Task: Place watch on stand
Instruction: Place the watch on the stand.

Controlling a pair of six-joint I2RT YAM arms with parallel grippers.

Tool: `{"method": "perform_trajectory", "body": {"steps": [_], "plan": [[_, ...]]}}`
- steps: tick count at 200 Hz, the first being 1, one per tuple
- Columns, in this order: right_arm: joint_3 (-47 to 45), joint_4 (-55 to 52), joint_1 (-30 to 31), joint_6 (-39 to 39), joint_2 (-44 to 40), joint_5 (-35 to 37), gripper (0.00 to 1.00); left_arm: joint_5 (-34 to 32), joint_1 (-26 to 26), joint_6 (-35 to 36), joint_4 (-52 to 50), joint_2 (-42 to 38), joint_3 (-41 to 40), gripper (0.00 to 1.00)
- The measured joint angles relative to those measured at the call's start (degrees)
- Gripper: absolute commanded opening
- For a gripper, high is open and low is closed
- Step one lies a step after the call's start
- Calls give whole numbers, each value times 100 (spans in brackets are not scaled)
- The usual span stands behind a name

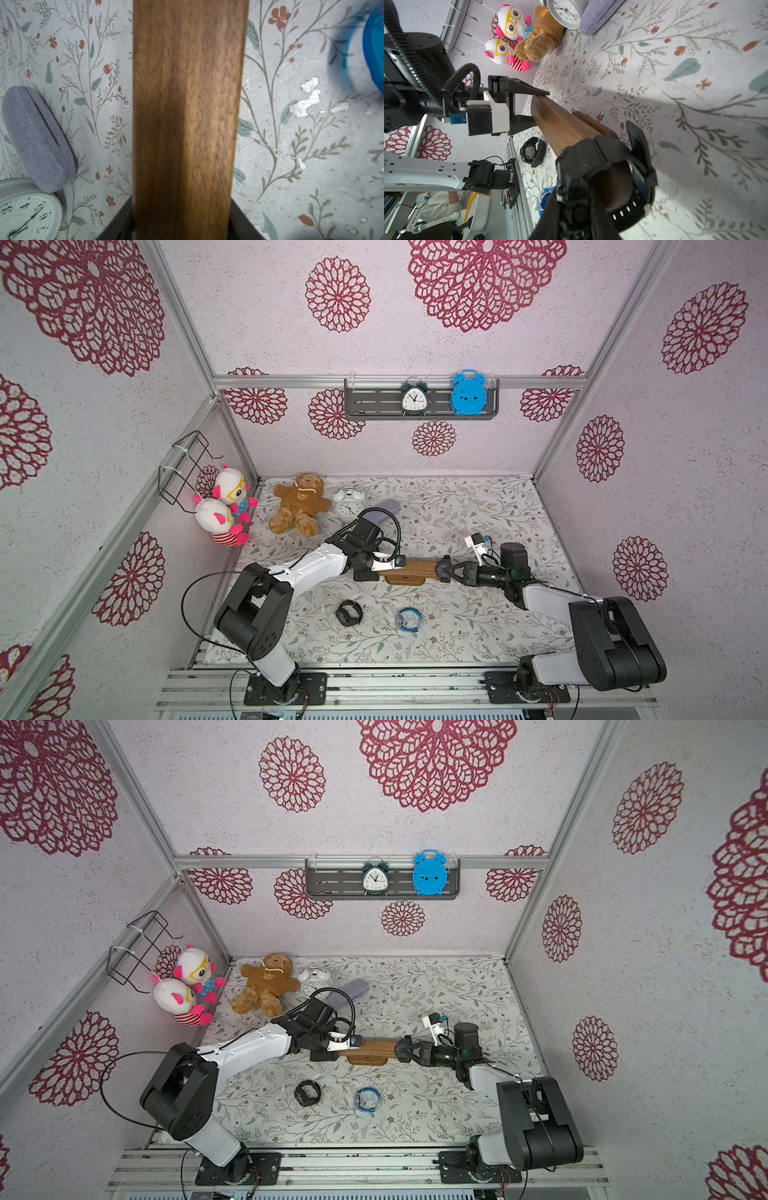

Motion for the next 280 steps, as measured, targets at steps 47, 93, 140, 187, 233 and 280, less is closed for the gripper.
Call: {"method": "perform_trajectory", "body": {"steps": [47, 93, 140, 187, 233, 280], "plan": [[396, -4, 223, -2, 426, -94, 24, 15, -2, 0, 22, 9, 0, 36], [693, 212, 597, 166, 837, -133, 30, 15, -7, -2, 28, 11, 0, 35], [955, 192, 857, 391, 942, 125, 40, 13, -9, -11, 46, 13, 0, 35], [1119, -664, 916, 72, 461, 846, 47, 11, -9, -28, 83, 24, 0, 35], [1113, -1705, 909, -240, -345, 2020, 48, 4, -9, -26, 87, 26, 0, 51], [1110, -2312, 898, -393, -1215, 2804, 48, -111, -26, 0, 133, 33, -11, 90]]}}
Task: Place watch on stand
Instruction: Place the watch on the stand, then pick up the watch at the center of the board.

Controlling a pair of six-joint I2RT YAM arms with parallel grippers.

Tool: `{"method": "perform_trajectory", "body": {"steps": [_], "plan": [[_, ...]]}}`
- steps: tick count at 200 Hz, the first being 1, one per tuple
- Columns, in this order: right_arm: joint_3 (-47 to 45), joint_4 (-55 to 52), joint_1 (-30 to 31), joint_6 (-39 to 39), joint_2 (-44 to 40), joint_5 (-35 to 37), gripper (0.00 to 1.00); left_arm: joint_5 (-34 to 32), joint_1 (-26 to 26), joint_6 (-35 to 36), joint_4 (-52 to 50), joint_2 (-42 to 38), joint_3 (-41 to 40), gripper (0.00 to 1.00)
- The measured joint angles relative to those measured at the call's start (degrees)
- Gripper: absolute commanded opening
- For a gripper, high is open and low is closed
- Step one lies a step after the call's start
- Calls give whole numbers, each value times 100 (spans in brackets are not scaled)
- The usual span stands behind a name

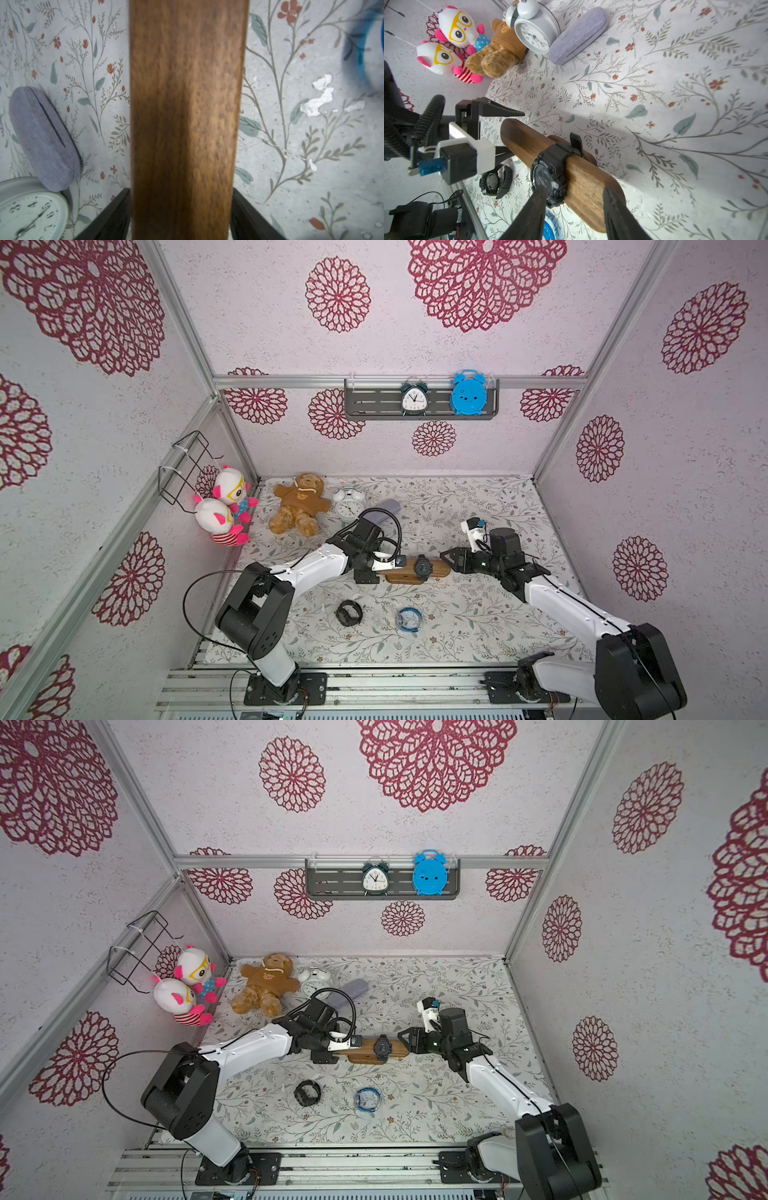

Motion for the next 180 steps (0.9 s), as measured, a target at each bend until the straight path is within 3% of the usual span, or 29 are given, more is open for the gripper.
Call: {"method": "perform_trajectory", "body": {"steps": [7, 85, 145, 180], "plan": [[0, -79, 0, -24, -114, 94, 48, -24, -2, 4, 20, 2, 0, 100], [0, -800, -7, -205, -551, 472, 48, -155, -2, -142, 74, -138, -52, 98], [549, -1893, 101, -319, -809, 584, 47, -337, 15, -485, 83, -1613, -745, 98], [796, -2463, 831, -245, -977, 605, 47, -420, 13, -861, 48, -2623, -1259, 98]]}}
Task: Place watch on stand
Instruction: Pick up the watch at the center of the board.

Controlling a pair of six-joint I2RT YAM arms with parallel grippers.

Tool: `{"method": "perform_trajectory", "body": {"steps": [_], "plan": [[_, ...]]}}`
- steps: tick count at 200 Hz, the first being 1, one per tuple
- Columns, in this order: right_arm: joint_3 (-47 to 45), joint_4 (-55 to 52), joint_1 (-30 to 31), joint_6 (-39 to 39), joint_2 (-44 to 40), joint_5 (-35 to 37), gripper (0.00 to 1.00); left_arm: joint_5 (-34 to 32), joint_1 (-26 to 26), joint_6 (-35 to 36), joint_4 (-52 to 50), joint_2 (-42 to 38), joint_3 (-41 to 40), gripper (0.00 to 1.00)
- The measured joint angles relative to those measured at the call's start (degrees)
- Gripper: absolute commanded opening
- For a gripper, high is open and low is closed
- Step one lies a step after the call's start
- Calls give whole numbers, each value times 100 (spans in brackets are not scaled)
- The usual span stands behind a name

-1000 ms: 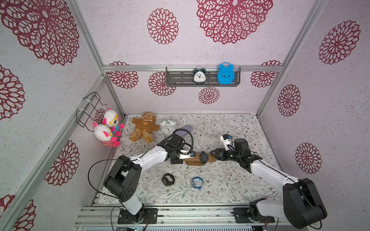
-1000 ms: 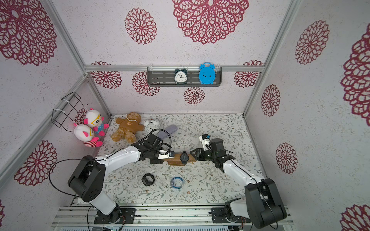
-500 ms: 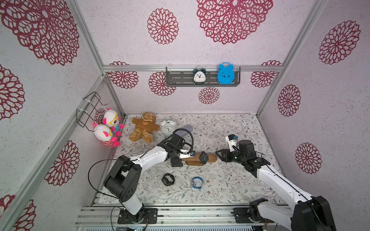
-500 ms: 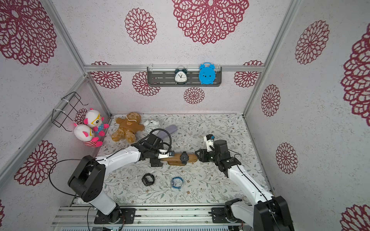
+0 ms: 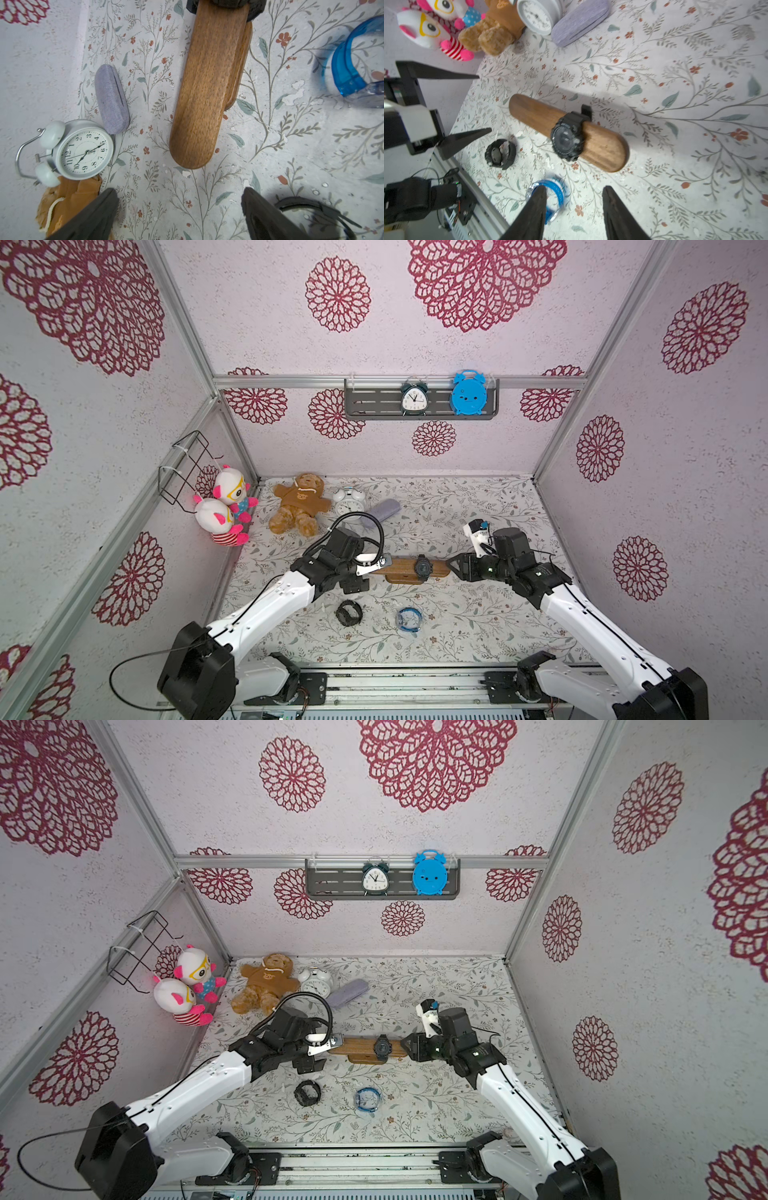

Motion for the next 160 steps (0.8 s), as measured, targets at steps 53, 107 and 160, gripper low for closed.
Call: {"method": "perform_trajectory", "body": {"steps": [53, 107, 160], "plan": [[-85, -313, 1681, 719, 116, 343, 48, -46, -87, -621, -402, -1182, -721, 98], [138, -197, 2868, 1292, 1495, 1071, 51, -151, -129, -1104, -643, -1733, -1082, 98], [1043, -153, 3440, 1558, 2754, 1530, 48, -170, -142, -1375, -658, -2061, -1392, 98]]}}
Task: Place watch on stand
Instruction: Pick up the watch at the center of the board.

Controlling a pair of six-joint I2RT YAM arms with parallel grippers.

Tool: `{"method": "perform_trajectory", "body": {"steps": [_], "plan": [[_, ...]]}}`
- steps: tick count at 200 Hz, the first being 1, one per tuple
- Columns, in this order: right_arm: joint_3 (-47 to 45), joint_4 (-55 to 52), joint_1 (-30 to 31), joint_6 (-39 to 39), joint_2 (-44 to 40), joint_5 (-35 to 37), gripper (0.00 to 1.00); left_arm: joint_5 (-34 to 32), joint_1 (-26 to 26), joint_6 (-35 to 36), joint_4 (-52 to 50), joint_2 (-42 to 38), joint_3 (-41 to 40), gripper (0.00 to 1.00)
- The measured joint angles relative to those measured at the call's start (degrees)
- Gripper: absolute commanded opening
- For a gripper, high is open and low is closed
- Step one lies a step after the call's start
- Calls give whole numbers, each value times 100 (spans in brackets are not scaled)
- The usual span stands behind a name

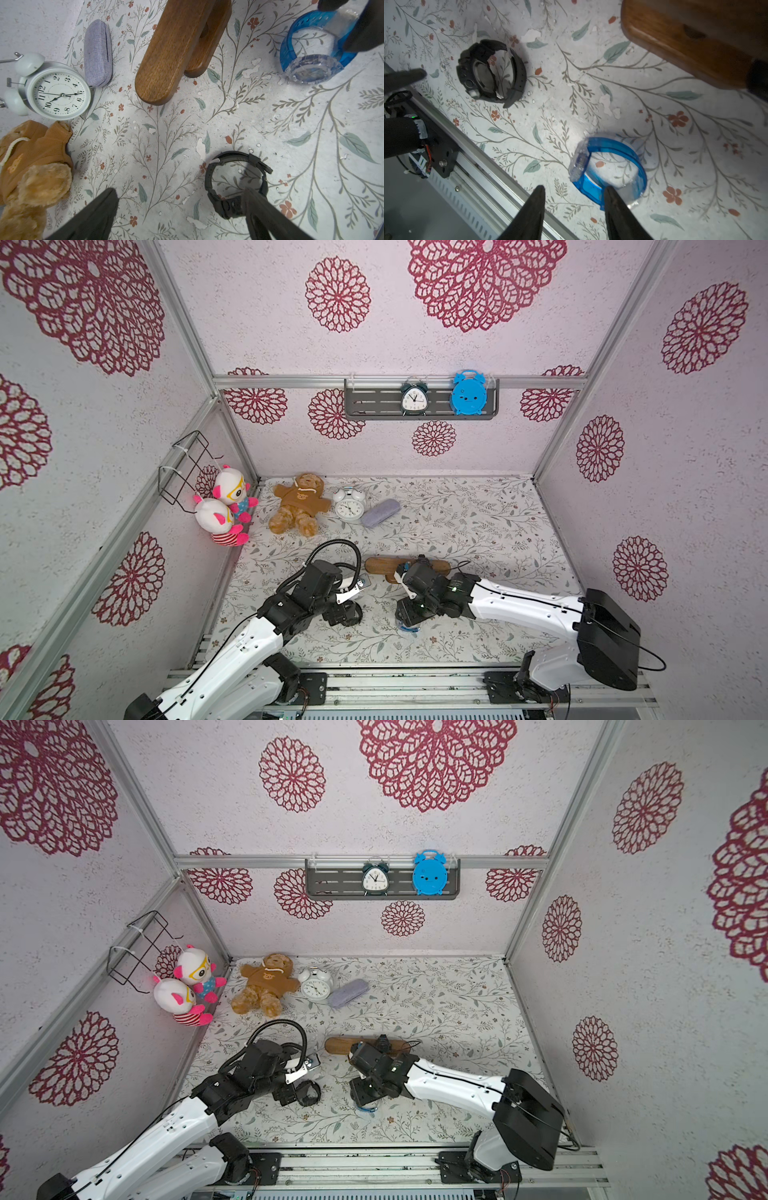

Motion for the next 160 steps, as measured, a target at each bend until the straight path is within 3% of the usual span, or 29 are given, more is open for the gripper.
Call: {"method": "perform_trajectory", "body": {"steps": [53, 160], "plan": [[428, -203, 138, 96, 638, 223, 42, -7, -2, -116, -2, -260, -157, 98], [511, -595, 186, 127, 824, 258, 38, -17, -4, -153, 2, -323, -210, 98]]}}
